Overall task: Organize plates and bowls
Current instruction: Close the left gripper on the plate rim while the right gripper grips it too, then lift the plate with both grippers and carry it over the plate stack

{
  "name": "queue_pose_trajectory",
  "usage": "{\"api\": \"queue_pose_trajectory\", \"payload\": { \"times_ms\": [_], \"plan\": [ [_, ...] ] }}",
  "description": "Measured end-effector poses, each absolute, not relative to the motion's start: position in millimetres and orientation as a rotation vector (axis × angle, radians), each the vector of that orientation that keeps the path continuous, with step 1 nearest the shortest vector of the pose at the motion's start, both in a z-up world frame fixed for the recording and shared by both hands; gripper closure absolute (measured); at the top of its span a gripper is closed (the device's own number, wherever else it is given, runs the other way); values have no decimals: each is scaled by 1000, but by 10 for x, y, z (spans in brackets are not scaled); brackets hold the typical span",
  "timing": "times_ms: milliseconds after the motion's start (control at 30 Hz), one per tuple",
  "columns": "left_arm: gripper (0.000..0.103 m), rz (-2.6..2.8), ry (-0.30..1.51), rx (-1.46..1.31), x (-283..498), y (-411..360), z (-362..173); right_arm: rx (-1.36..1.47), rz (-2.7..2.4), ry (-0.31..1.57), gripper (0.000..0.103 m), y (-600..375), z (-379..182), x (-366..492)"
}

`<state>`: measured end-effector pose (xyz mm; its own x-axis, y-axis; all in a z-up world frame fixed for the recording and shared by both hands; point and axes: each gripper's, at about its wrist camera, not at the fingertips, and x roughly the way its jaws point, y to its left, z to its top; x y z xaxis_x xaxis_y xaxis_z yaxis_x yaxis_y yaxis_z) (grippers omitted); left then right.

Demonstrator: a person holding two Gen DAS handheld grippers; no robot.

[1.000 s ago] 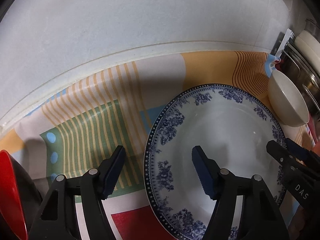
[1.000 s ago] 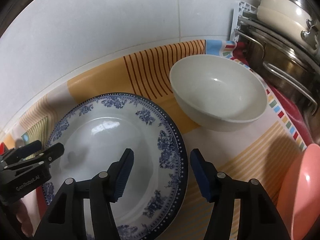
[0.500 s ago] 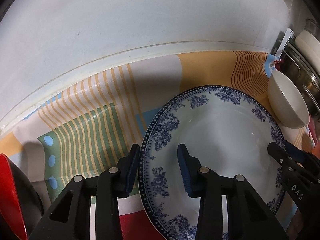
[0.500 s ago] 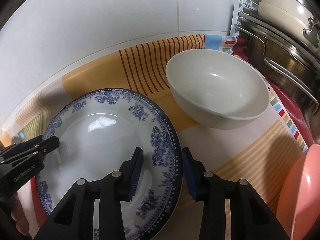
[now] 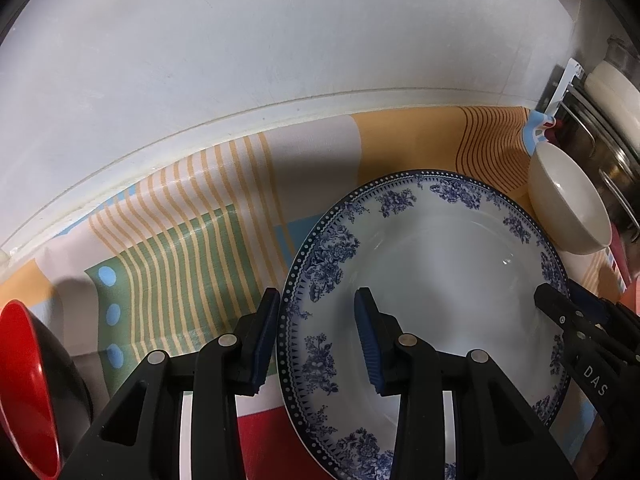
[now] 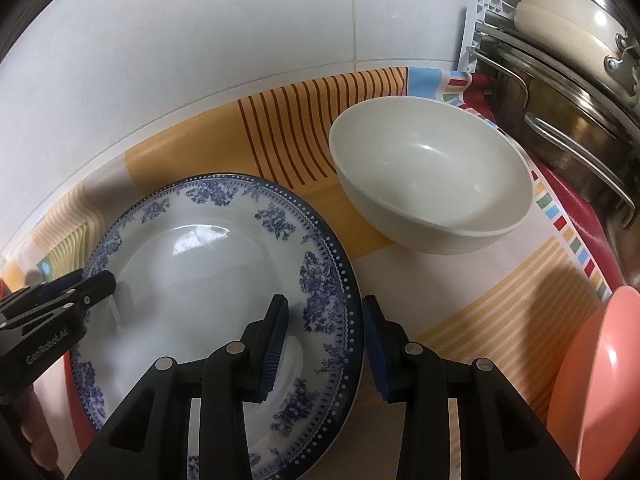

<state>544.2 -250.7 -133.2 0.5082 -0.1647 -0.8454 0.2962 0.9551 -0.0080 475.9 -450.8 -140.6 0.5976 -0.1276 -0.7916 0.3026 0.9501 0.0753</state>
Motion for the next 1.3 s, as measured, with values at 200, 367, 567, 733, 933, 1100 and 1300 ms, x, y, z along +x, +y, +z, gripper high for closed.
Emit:
{"api": "queue_pose_trajectory", "payload": {
  "times_ms": [200, 367, 567, 733, 933, 1100, 1300],
  "plan": [
    [65, -284, 987, 134, 5323, -2433, -1225, 198, -251, 881, 64, -4464, -1300, 4678],
    [65, -285, 977, 114, 5176, -2321, -1110, 191, -250, 869, 64, -4425, -1207, 4566],
    [65, -276, 962, 98, 4970, -2172, -964, 171, -247, 855, 64, -4308, -1063, 4404],
    [65, -261, 941, 86, 4799, -2058, -835, 167, -233, 844, 64, -4215, -958, 4282],
    [65, -235, 925, 52, 4570, -1851, -702, 154, -210, 823, 64, -4061, -827, 4094],
    [65, -211, 920, 26, 4347, -1675, -655, 127, -187, 815, 64, -3920, -763, 3968],
    [65, -181, 912, 1, 4069, -1446, -606, 88, -153, 807, 64, -3723, -690, 3784]
  ]
}}
